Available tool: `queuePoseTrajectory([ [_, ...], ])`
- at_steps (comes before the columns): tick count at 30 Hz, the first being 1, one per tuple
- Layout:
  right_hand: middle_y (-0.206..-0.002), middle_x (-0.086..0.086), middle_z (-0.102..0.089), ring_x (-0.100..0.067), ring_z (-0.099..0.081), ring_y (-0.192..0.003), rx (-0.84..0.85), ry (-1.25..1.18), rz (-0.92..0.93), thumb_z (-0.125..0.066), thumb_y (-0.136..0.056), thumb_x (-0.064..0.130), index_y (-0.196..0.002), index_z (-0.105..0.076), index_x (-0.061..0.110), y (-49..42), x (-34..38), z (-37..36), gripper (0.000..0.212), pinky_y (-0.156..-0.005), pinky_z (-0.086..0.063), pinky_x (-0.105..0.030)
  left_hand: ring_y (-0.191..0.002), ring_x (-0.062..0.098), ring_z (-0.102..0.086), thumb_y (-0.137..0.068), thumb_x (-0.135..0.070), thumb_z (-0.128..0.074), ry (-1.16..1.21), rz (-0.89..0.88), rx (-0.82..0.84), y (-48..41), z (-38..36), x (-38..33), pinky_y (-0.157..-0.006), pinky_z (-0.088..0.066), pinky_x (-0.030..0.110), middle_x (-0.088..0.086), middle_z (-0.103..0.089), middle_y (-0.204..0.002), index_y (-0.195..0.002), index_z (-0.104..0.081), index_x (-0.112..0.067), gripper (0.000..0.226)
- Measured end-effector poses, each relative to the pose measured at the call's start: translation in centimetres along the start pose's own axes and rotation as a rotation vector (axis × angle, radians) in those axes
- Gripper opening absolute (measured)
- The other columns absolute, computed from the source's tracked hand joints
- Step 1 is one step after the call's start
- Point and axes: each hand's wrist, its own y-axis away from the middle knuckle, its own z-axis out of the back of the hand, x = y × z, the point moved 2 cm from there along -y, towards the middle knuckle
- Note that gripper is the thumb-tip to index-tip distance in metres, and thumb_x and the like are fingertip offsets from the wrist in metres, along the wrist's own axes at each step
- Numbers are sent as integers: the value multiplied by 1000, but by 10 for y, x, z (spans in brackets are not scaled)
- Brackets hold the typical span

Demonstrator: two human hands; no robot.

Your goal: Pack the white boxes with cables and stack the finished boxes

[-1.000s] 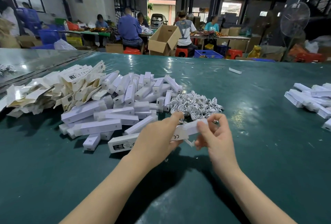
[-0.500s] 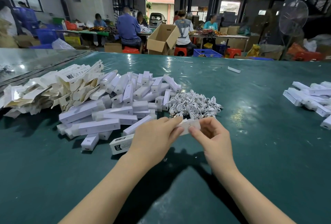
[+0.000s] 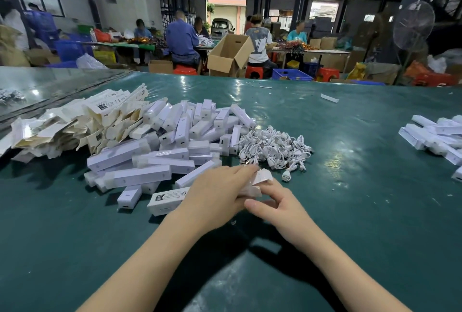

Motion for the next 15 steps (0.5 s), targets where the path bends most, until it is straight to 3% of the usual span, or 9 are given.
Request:
queuePoseTrajectory([
  [2,-109,9,-53,-8,-54,-101,28,48,9,-67,-79,3,-84,-66,27,-1,2,5,25,-84,-48,-28,-118,17,-47,-86,-36,-50,38,-10,16,1,0,-3,-87,-38,31,-13,-46,-136,-144,-15,-37,68],
  [5,-90,7,-61,-5,-59,-83,-288,-94,12,-55,-65,5,-68,-67,18,-7,1,32,18,-74,-48,-25,-103,22,-55,-88,-37,-45,32,-53,30,6,-4,-4,-75,-42,33,-12,-47,-128,-135,14,-58,78],
  [6,-88,2,-62,-8,-59,-85,-410,-24,-1,-53,-67,0,-69,-68,15,-10,-4,44,21,-77,-45,-26,-99,23,-55,-90,-35,-44,26,-61,42,6,-5,-2,-72,-41,34,-11,-45,-126,-124,26,-63,82],
  [8,-106,-4,-59,-20,-53,-105,-455,507,-157,-47,-77,-9,-93,-69,9,-18,-20,61,33,-88,-38,-28,-99,22,-54,-94,-30,-41,9,-97,48,7,-9,-1,-73,-45,36,-11,-37,-132,-112,34,-66,84],
  [9,-121,-2,-54,-24,-45,-116,-357,799,-267,-44,-80,-7,-111,-65,13,-21,-30,63,42,-94,-34,-30,-103,21,-53,-95,-27,-39,3,-123,41,7,-9,-2,-75,-46,37,-11,-35,-135,-116,29,-67,81],
  [11,-135,7,-44,-21,-35,-124,-223,1074,-317,-40,-85,1,-127,-52,25,-25,-44,62,50,-95,-28,-31,-110,19,-50,-96,-22,-35,4,-154,30,7,-8,-5,-80,-46,36,-10,-32,-141,-132,-1,-66,66],
  [13,-132,6,-46,-20,-37,-121,-213,1046,-272,-39,-87,2,-129,-50,27,-26,-45,58,50,-91,-27,-30,-113,20,-48,-95,-20,-35,-1,-157,38,6,-11,-7,-80,-43,31,-10,-28,-145,-130,-31,-57,51],
  [15,-126,0,-47,-23,-38,-115,-231,1043,-293,-38,-88,3,-131,-47,25,-27,-45,59,49,-90,-29,-32,-113,22,-49,-94,-22,-40,21,-122,65,6,-13,-6,-82,-41,31,-9,-31,-144,-128,-40,-48,43],
])
